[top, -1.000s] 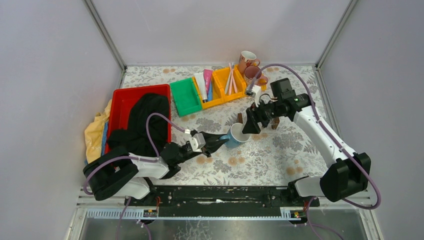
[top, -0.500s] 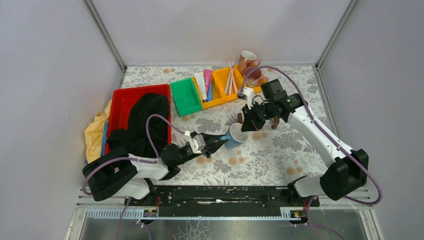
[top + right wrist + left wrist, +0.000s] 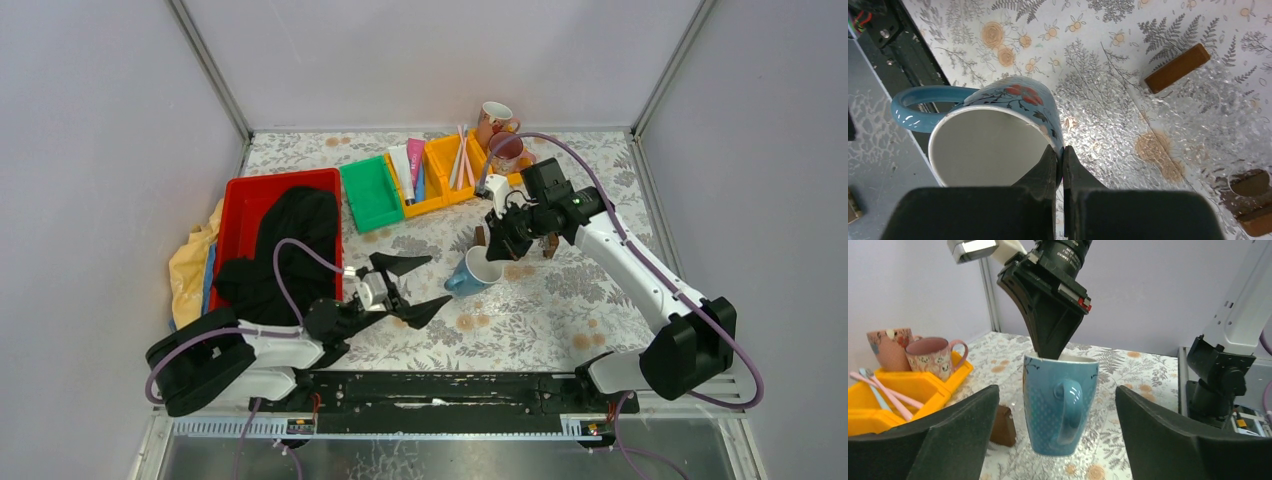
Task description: Prepare toiletry sets of a toothbrush and toothpaste on the tray
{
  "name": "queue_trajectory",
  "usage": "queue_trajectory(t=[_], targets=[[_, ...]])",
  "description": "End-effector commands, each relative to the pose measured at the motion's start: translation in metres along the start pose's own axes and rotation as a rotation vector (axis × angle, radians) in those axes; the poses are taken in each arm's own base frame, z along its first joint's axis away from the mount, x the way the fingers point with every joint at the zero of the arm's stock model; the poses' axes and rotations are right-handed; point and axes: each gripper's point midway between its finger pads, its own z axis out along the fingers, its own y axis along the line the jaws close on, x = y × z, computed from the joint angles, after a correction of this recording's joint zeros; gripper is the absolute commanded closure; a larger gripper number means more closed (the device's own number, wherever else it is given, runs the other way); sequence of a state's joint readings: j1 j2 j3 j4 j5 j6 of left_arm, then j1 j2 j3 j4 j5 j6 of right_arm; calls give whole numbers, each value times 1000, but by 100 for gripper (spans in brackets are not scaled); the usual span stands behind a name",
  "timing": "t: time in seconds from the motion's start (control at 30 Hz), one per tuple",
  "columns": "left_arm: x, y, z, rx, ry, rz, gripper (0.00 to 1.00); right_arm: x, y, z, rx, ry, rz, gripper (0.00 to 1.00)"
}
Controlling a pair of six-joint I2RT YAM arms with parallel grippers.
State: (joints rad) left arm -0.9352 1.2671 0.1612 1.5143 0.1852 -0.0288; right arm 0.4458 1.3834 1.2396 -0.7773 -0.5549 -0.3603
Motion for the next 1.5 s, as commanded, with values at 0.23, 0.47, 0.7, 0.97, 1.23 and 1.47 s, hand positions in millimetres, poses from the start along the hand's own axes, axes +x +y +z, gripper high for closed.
queue_trajectory(t=[0.23,0.47,0.7,0.97,1.23,1.47], targets=[[8,38,-21,-277,302,-109,0,-3,-33,-7,165,77,-122,100],[-3,71,-35,-486,440,-81,0,2,-38,7,233,192,-190,100],[3,100,-62,-700,475,-45,0,5,-33,29,223,269,-227,100],[9,108,-86,-785,471,-35,0,5,-30,47,195,296,-226,99],[16,108,-90,-786,484,-33,0,4,-26,54,160,296,-207,98],[16,107,-90,-783,477,-37,0,11,-28,64,139,327,-192,93]])
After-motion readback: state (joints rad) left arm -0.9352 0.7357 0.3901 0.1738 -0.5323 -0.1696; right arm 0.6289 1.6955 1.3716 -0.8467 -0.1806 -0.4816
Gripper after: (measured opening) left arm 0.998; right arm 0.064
